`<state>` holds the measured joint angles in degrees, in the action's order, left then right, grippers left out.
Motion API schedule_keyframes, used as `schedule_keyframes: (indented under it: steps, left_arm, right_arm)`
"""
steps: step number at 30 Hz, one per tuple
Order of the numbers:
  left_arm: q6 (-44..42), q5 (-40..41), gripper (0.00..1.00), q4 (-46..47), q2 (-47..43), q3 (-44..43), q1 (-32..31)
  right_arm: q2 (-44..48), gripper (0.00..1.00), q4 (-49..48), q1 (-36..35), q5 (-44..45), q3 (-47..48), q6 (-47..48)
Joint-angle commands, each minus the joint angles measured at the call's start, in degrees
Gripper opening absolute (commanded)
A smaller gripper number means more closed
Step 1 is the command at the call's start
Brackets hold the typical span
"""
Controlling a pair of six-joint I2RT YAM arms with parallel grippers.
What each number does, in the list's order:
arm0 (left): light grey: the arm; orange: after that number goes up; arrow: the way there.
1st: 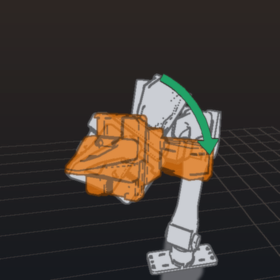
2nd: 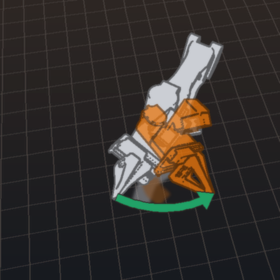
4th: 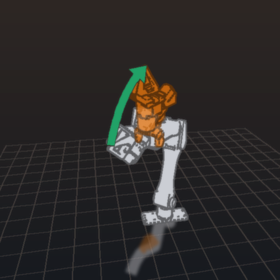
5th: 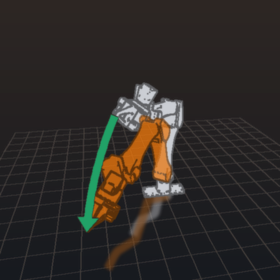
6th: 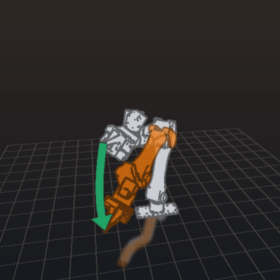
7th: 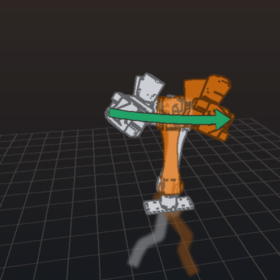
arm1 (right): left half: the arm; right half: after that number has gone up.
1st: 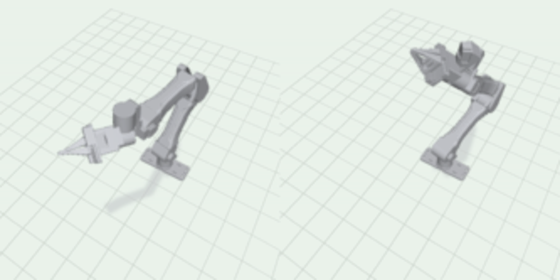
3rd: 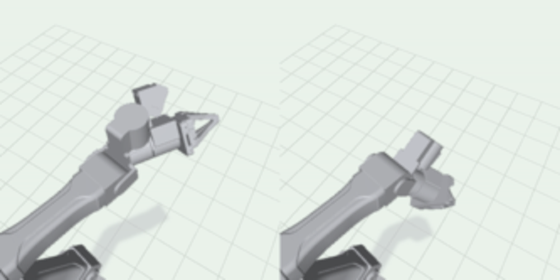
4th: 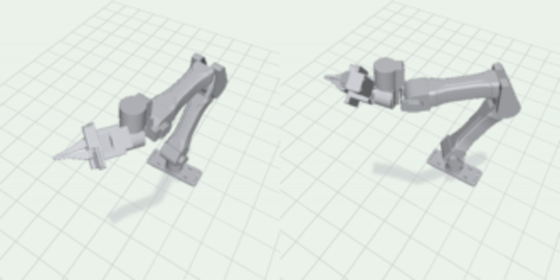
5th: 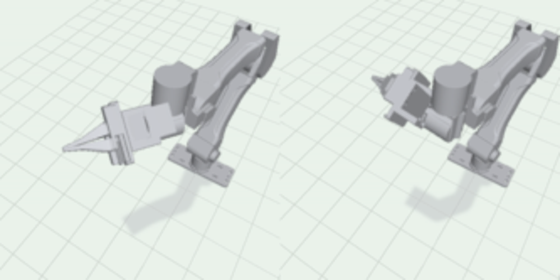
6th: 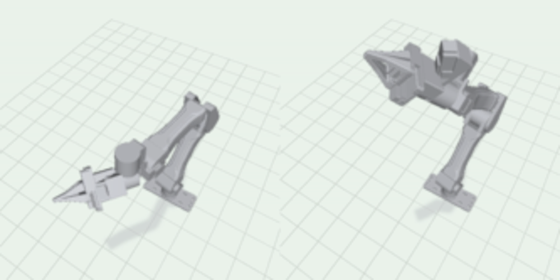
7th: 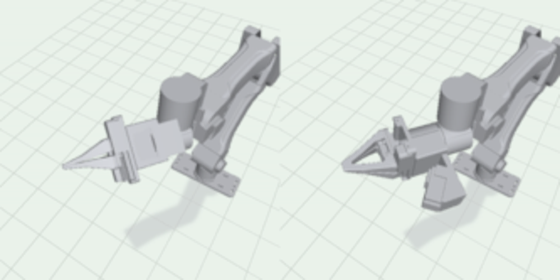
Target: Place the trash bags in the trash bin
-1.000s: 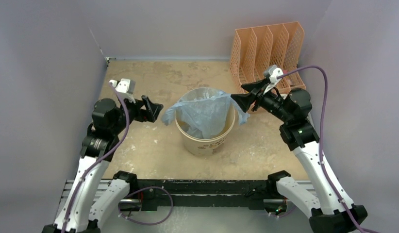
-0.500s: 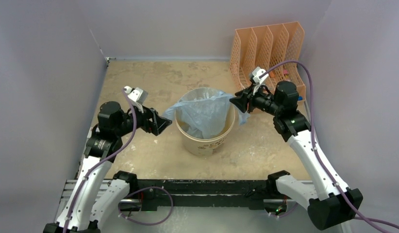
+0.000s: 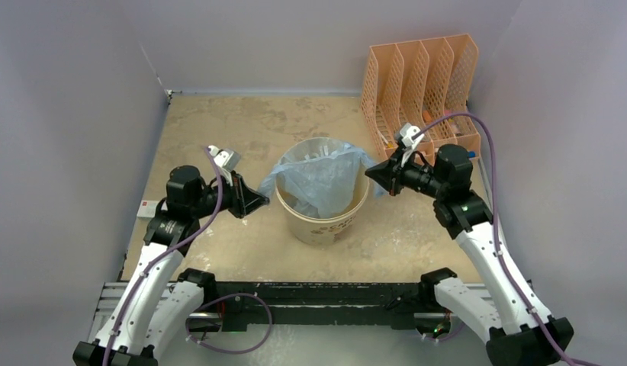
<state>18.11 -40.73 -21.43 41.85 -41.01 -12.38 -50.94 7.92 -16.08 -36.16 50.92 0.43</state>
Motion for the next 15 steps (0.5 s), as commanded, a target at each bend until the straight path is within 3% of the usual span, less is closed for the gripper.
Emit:
schedule_keyframes:
  steps: [1, 4, 7, 8, 12, 15]
  left_arm:
    - [4.07, -3.21, 0.07, 4.57, -3.60, 2.53, 0.34]
    - [4.08, -3.33, 0.07, 4.69, -4.62, 2.97, 0.34]
    - [3.89, -3.58, 0.09, 4.77, -4.14, 2.55, 0.34]
    - [3.68, -3.83, 0.09, 4.84, -3.81, 2.46, 0.34]
    - [2.95, -4.01, 0.09, 4.01, -2.90, 1.99, 0.32]
    - [2.67, -4.09, 0.10, 3.67, -2.53, 1.85, 0.34]
  right_arm:
    - [5.94, 0.00, -3.92, 0.08, -4.25, -3.45, -6.39]
    - [8.34, 0.02, -3.46, 0.08, -1.27, -2.70, -7.47]
    - [7.29, 0.30, -2.56, 0.06, 0.51, 0.29, -5.56]
    - [6.60, 0.34, -3.06, 0.08, 0.23, 1.08, -5.09]
    - [2.33, 0.38, -5.44, -0.25, -3.29, 4.72, 2.24]
    - [-1.62, 0.41, -4.20, -2.64, 2.21, 9.73, 9.35]
